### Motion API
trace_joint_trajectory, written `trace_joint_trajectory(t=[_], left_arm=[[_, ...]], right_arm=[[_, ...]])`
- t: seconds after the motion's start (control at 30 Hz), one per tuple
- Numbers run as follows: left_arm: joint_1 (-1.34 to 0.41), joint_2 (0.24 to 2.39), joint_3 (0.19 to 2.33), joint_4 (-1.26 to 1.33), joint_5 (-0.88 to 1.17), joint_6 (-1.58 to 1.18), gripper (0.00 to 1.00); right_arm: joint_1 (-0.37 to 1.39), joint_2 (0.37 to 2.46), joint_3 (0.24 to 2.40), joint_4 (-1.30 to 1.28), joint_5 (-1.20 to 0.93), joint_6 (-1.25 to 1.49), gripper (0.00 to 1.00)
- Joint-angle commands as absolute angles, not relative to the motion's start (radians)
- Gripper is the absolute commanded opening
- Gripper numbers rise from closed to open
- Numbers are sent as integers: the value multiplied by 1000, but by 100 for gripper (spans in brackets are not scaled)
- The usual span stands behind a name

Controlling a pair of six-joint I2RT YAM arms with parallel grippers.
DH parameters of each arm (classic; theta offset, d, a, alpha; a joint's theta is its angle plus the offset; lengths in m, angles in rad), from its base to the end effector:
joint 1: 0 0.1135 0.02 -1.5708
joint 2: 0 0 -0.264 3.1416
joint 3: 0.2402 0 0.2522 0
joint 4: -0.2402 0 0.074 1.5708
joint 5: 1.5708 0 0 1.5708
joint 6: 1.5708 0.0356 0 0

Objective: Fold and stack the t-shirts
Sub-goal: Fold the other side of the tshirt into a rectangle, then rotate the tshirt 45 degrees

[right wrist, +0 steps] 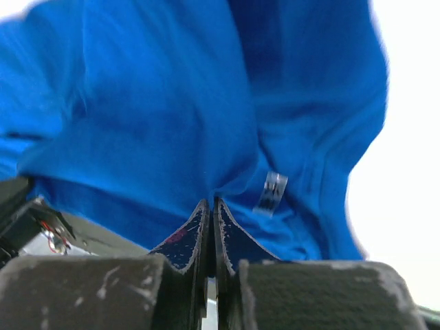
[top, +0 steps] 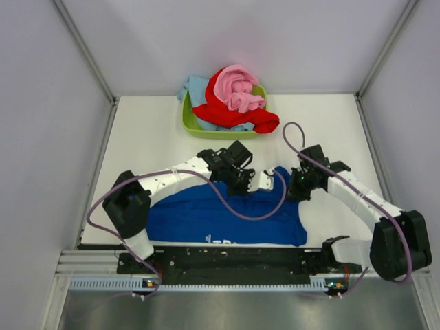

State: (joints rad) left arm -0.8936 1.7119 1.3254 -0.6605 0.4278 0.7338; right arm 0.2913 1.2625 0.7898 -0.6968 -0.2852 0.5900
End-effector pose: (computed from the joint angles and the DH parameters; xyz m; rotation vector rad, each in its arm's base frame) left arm 0.2140 -0.2897 0.2460 1.9852 1.6685 -0.6160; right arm 0.2151 0.0749 0.2074 0.3401 2.8167 0.6143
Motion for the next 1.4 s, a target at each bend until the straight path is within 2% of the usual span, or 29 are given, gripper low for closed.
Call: trace_joint_trajectory(t=[0.0,0.17,0.6,0.67,0.73,0.77,0.8,0.83,0.87,0.9,1.0,1.13,1.2,1.37], left_arm=[[-894,1686,1253,-701,520,767,0],[-879,1671,1223,-718,549,784,0],[-877,1723,1187,-736,575,844,0],[-879,1739,1190,-738,566,851,0],[-879,1758,1203,-770,563,873,0],[-880,1766,1218,-799,574,882,14],[-885,1773,1245,-849,584,890,36],[-894,1776,1288,-904,594,900,50],[-905,1770,1319,-955,600,910,59],[-911,1750,1336,-991,609,928,61],[-888,1668,1336,-989,588,899,61],[-755,1634,1318,-964,468,795,53],[-660,1608,1270,-924,385,758,48],[-421,1540,1184,-902,313,727,44]], right_arm=[[391,1168,730,-799,-285,712,0],[471,1117,683,-841,-299,798,0],[474,1178,620,-825,-304,776,1],[474,1187,609,-818,-310,776,11],[474,1198,600,-819,-321,776,28],[474,1198,597,-821,-330,778,34],[472,1198,595,-821,-342,782,42],[466,1200,595,-824,-357,787,45],[460,1195,600,-825,-379,790,47],[453,1192,613,-827,-386,798,49],[445,1181,730,-847,-300,775,50],[416,1235,879,-827,-148,726,49],[388,1265,887,-760,-129,713,44],[324,1376,792,-527,-153,727,29]])
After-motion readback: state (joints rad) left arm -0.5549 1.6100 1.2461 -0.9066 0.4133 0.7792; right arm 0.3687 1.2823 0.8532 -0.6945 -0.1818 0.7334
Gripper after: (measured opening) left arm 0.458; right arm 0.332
